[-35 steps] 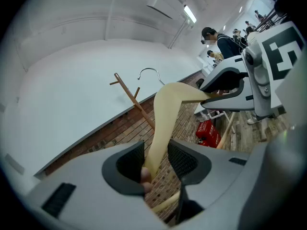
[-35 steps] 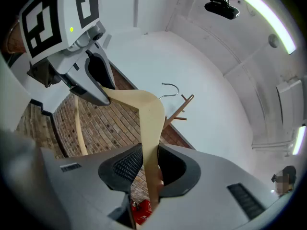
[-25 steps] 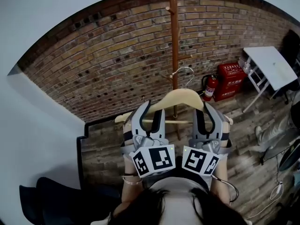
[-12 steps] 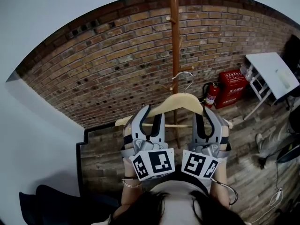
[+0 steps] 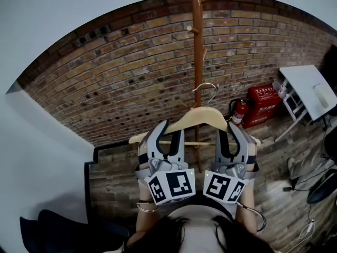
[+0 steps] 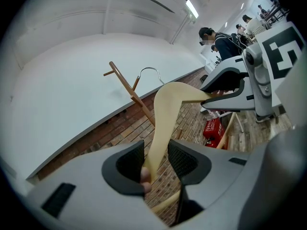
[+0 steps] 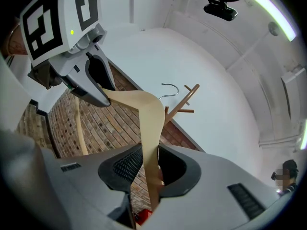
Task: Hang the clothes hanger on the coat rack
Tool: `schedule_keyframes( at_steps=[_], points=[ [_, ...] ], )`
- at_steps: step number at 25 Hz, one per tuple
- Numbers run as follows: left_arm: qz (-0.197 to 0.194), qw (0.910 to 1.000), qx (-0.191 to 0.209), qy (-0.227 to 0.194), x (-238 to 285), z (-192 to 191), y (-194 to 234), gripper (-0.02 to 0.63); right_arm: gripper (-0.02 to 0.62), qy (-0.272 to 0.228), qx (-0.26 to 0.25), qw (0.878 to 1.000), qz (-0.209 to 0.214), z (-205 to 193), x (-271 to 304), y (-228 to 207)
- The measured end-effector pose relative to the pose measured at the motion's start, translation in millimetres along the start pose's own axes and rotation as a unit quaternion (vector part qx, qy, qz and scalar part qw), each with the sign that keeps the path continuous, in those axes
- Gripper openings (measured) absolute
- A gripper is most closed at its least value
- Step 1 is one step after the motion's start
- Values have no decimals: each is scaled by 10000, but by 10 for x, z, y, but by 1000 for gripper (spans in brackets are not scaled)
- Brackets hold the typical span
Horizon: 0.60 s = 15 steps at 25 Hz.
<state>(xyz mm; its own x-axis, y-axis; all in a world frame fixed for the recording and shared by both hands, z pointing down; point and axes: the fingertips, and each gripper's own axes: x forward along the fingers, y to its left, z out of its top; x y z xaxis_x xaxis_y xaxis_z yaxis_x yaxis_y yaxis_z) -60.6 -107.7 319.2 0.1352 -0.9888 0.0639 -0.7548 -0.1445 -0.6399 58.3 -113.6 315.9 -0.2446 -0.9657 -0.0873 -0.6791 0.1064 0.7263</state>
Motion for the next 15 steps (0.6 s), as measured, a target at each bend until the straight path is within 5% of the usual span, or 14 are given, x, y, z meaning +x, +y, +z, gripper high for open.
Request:
schedule_keyframes(
  at_steps=[15],
  points=[
    [219, 9996, -68, 169, 349, 3, 16, 156, 117, -219, -7, 9995, 233, -116, 393, -66]
  ],
)
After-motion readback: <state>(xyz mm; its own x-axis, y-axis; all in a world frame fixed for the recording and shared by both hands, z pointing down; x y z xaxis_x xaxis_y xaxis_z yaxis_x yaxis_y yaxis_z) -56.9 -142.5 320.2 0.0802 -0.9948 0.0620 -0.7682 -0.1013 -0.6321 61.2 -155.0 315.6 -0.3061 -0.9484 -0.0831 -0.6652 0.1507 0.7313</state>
